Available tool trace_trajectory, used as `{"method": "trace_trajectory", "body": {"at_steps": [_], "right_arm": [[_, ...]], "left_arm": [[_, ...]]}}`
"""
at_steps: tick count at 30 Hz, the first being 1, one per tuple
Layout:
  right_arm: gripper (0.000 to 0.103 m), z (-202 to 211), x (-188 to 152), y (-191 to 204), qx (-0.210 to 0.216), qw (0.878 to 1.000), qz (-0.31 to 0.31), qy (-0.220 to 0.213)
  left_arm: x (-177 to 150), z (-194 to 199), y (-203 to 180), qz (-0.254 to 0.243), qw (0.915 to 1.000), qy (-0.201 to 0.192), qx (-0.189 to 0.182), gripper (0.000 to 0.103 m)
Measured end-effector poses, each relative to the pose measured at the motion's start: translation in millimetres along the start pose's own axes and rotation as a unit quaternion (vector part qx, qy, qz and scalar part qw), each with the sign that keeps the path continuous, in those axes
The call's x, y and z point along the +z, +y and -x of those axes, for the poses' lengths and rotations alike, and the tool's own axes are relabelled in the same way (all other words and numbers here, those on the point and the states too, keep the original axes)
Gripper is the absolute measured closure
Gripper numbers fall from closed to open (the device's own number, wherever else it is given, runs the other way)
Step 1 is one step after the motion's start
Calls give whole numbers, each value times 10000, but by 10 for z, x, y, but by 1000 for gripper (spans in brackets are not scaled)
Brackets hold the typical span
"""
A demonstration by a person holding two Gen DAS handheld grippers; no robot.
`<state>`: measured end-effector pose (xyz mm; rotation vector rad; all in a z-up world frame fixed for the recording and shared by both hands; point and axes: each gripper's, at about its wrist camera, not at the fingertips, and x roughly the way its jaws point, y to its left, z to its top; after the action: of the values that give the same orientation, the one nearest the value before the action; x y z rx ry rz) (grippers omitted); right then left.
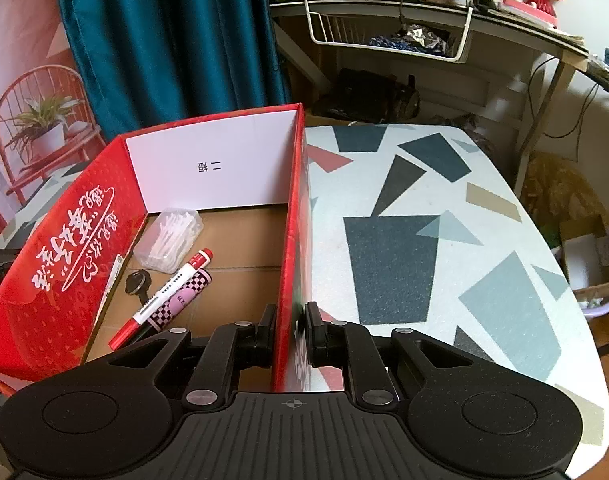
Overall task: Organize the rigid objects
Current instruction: 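Withdraw the open left tool and move it to the gold card, then close the left tool on the gold card and lift it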
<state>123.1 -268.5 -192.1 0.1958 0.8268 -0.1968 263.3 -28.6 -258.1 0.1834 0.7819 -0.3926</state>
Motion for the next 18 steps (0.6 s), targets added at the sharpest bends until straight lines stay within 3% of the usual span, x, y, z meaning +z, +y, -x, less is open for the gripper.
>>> {"method": "trace_trajectory", "body": {"at_steps": [1,2,18], "right_arm": [[91,1,-2,0,-4,10000,-5,-6],[91,2,-4,2,-10,10000,-3,-12],[92,19,-9,27,-126,9999,53,-42]], "left_arm": [[7,-32,-17,-137,9999,21,65,52],[4,-14,-28,-197,9998,15,14,54],[-299,336,15,1,9998,169,68,54]]}}
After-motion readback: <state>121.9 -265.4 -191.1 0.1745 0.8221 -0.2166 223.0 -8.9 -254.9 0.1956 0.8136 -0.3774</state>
